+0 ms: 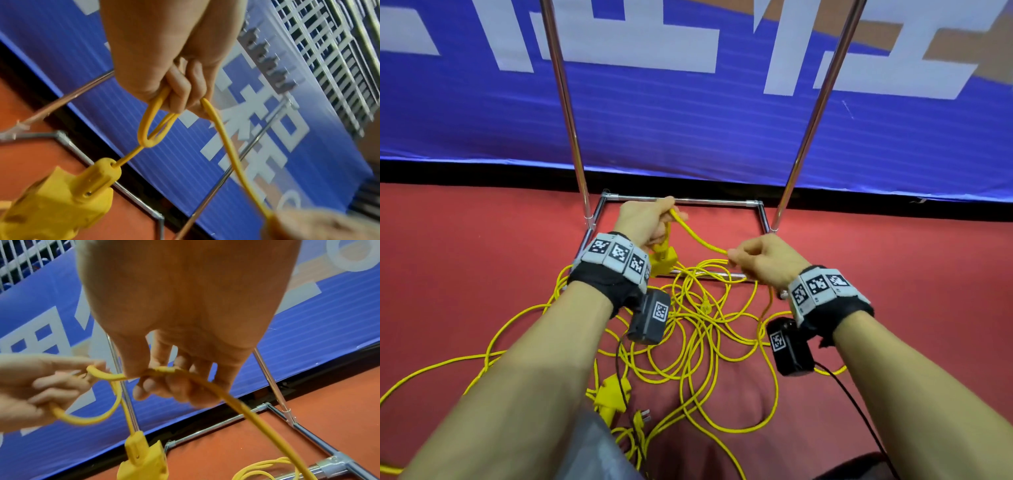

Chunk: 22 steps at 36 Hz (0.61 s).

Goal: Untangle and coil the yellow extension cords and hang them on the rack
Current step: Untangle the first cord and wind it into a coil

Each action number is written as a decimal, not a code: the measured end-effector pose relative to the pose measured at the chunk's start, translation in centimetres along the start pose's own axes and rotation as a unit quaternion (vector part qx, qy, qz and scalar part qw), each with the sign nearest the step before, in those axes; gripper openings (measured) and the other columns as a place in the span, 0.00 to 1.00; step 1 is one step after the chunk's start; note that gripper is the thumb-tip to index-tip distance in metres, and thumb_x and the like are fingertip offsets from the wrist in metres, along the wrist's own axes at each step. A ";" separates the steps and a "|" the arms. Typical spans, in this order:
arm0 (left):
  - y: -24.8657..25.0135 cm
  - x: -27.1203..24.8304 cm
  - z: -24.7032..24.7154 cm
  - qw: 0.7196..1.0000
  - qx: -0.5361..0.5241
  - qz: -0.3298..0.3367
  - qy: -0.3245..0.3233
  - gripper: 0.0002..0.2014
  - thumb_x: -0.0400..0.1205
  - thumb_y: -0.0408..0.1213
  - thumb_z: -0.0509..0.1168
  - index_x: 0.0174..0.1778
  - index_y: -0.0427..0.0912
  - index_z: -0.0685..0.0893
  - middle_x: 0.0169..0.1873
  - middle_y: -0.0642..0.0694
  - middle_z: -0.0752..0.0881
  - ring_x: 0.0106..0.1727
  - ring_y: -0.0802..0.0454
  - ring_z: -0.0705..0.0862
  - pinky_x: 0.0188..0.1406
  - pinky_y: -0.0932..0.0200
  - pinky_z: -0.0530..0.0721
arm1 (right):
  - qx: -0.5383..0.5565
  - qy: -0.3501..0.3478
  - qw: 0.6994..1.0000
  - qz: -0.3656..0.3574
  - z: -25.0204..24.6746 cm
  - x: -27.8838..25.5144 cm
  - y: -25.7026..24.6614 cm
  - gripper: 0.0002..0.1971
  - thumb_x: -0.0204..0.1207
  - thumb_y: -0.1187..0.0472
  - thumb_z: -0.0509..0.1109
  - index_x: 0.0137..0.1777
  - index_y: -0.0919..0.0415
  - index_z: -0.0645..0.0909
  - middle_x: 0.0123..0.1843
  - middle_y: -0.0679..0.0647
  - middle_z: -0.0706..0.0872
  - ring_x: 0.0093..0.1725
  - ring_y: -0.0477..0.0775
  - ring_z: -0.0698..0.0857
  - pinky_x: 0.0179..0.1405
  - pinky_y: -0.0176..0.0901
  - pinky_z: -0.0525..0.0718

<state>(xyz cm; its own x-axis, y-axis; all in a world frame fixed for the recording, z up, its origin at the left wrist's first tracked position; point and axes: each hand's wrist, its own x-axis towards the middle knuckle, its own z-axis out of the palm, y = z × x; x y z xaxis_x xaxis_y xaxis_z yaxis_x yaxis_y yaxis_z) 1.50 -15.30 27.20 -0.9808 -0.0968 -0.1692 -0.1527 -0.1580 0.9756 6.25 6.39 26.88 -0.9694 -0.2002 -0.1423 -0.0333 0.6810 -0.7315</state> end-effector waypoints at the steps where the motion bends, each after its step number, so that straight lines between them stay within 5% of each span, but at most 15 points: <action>1: -0.1 0.1 0.0 0.999 0.052 0.000 0.010 0.18 0.86 0.36 0.61 0.32 0.33 0.83 0.24 0.43 0.88 0.08 0.59 0.61 0.11 0.72 0.56 | 0.010 0.028 1.000 -0.006 -0.4 0.0 -0.2 0.16 0.80 0.51 0.68 0.32 0.54 0.85 0.23 0.48 0.76 0.22 0.45 0.71 0.26 0.37 0.70; 4: -0.6 0.5 -0.1 0.984 0.176 0.026 0.020 0.19 0.87 0.40 0.59 0.32 0.36 0.82 0.20 0.51 0.87 0.10 0.59 0.66 0.13 0.69 0.63 | 0.043 0.102 0.994 -0.023 -1.2 0.1 -1.2 0.13 0.79 0.54 0.69 0.37 0.58 0.90 0.22 0.49 0.74 0.18 0.41 0.68 0.20 0.30 0.66; 7: -1.0 0.8 -0.1 0.980 0.192 0.043 0.020 0.20 0.88 0.40 0.58 0.31 0.39 0.81 0.18 0.51 0.85 0.11 0.60 0.68 0.15 0.69 0.66 | -0.008 0.130 0.991 -0.025 -1.4 0.3 -2.1 0.10 0.75 0.56 0.71 0.36 0.57 0.91 0.14 0.46 0.72 0.16 0.42 0.71 0.19 0.28 0.65; 9: -0.8 0.7 -0.1 0.981 0.187 0.052 0.012 0.19 0.88 0.40 0.58 0.32 0.40 0.82 0.19 0.51 0.86 0.12 0.60 0.69 0.14 0.69 0.66 | -0.039 0.109 0.993 -0.022 -1.2 0.5 -2.7 0.10 0.72 0.55 0.72 0.33 0.55 0.91 0.14 0.48 0.75 0.19 0.43 0.73 0.25 0.36 0.71; 13: -0.7 -0.4 0.4 0.968 0.231 0.079 -0.050 0.17 0.89 0.38 0.57 0.38 0.35 0.84 0.25 0.49 0.87 0.16 0.63 0.73 0.13 0.72 0.66 | -0.046 0.069 0.996 -0.037 -0.3 0.7 -3.6 0.14 0.71 0.52 0.71 0.26 0.54 0.88 0.30 0.62 0.87 0.33 0.53 0.83 0.40 0.45 0.80; 17: -0.8 -1.0 0.6 0.950 0.274 0.120 -0.092 0.15 0.88 0.35 0.58 0.47 0.31 0.88 0.29 0.47 0.80 0.25 0.61 0.74 0.17 0.76 0.66 | -0.031 0.085 0.995 -0.039 0.0 0.8 -4.4 0.19 0.71 0.55 0.71 0.19 0.59 0.80 0.16 0.51 0.74 0.19 0.45 0.71 0.30 0.42 0.72; 19: -0.7 -1.4 0.8 0.943 0.279 0.137 -0.115 0.15 0.88 0.35 0.58 0.47 0.33 0.89 0.32 0.47 0.81 0.31 0.56 0.75 0.24 0.75 0.71 | -0.015 0.085 0.995 -0.038 0.0 0.8 -4.5 0.21 0.71 0.57 0.71 0.18 0.59 0.74 0.14 0.48 0.69 0.17 0.45 0.67 0.25 0.41 0.68; 22: -0.4 -2.0 1.5 0.948 0.245 0.121 -0.163 0.15 0.88 0.36 0.58 0.40 0.41 0.87 0.38 0.48 0.87 0.44 0.53 0.82 0.46 0.62 0.79 | 0.003 0.090 0.995 -0.051 0.0 0.9 -4.4 0.22 0.72 0.57 0.71 0.18 0.59 0.72 0.13 0.46 0.66 0.16 0.44 0.65 0.21 0.38 0.65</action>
<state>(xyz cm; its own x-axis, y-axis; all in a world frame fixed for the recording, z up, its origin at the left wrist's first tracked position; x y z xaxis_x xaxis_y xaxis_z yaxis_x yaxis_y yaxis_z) 3.36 -13.60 27.32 -0.9675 0.2496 0.0414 0.1212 0.3133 0.9419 5.56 3.27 29.97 -0.9888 -0.1387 0.0548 -0.1335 0.6590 -0.7402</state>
